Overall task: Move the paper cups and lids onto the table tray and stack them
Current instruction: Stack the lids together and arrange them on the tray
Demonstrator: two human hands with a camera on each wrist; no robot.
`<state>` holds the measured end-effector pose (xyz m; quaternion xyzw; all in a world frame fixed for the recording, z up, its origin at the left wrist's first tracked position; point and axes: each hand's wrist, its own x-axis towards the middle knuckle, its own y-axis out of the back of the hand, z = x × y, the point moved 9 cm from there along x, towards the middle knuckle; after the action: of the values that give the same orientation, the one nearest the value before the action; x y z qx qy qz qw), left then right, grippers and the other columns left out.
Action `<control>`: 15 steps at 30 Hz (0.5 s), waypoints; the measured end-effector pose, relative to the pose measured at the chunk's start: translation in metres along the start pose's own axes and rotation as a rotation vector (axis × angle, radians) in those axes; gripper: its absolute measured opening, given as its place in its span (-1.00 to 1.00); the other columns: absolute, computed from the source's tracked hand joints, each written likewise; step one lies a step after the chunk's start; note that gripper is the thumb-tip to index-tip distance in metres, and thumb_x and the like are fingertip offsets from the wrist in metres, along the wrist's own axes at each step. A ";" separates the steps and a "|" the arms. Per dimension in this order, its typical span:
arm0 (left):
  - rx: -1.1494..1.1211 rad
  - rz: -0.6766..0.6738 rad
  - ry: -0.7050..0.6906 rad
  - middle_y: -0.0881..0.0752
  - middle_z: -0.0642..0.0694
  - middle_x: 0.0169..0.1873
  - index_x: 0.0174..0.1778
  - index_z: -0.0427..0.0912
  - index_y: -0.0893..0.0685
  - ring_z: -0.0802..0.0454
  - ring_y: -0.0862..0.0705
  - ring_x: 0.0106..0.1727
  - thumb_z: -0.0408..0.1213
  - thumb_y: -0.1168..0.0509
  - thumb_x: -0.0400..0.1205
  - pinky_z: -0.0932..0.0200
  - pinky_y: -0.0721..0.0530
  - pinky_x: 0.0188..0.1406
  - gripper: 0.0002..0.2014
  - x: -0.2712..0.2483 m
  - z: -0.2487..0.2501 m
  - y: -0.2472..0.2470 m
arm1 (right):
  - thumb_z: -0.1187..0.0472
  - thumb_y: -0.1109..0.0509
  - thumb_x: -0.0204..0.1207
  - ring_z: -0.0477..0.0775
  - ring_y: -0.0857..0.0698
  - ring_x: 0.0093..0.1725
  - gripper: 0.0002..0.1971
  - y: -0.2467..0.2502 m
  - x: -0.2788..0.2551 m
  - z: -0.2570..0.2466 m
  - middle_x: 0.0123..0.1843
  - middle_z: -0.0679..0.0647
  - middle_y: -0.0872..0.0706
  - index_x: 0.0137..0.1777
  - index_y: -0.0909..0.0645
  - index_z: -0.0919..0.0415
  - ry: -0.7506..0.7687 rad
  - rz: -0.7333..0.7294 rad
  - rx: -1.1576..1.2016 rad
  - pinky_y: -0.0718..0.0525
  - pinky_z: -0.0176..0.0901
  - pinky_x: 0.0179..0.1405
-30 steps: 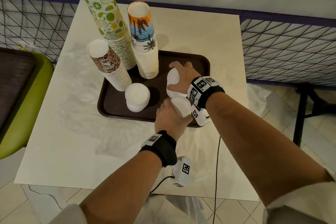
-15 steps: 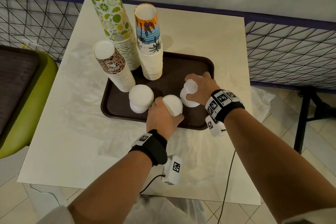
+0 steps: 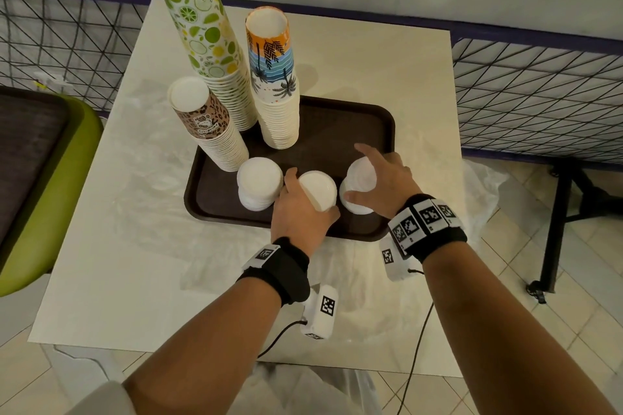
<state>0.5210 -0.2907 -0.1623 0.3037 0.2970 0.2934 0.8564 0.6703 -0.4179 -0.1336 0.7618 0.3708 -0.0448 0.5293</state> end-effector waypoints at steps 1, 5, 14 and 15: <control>-0.008 -0.002 0.000 -0.47 -0.20 0.59 0.75 -0.11 -0.06 -0.25 -0.53 0.56 0.09 -0.65 0.41 -0.21 -0.61 0.53 0.15 -0.001 0.000 0.000 | -0.13 -0.63 0.37 0.36 -0.37 0.49 -0.04 0.002 0.000 0.000 0.54 0.14 -0.32 0.66 -0.12 -0.37 -0.001 0.002 0.019 -0.50 0.20 0.40; -0.071 0.011 -0.015 -0.49 -0.18 0.59 0.76 0.01 0.04 -0.24 -0.56 0.54 0.08 -0.68 0.36 -0.25 -0.63 0.50 0.22 -0.007 -0.003 0.003 | -0.20 -0.68 0.27 0.33 -0.42 0.52 0.04 0.002 0.002 0.007 0.58 0.12 -0.32 0.67 -0.11 -0.34 -0.004 -0.029 0.079 -0.53 0.28 0.47; -0.058 -0.010 -0.096 -0.30 -0.14 0.68 0.80 0.06 0.08 -0.18 -0.36 0.67 -0.02 -0.69 0.39 -0.21 -0.53 0.61 0.25 -0.051 0.000 0.024 | -0.35 -0.50 0.40 0.25 -0.45 0.55 -0.05 0.002 0.006 0.022 0.62 0.15 -0.35 0.72 -0.12 -0.20 -0.009 -0.057 0.170 -0.47 0.06 0.44; -0.001 0.029 -0.108 -0.31 -0.15 0.62 0.78 0.04 0.01 -0.18 -0.38 0.62 0.00 -0.68 0.39 -0.16 -0.55 0.57 0.19 -0.059 0.002 0.030 | -0.35 -0.43 0.47 0.25 -0.45 0.55 -0.10 0.003 0.006 0.024 0.63 0.16 -0.35 0.73 -0.12 -0.15 -0.017 -0.044 0.190 -0.45 0.04 0.45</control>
<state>0.4743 -0.3122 -0.1208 0.3228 0.2457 0.2889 0.8672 0.6844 -0.4351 -0.1445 0.7996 0.3772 -0.0979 0.4569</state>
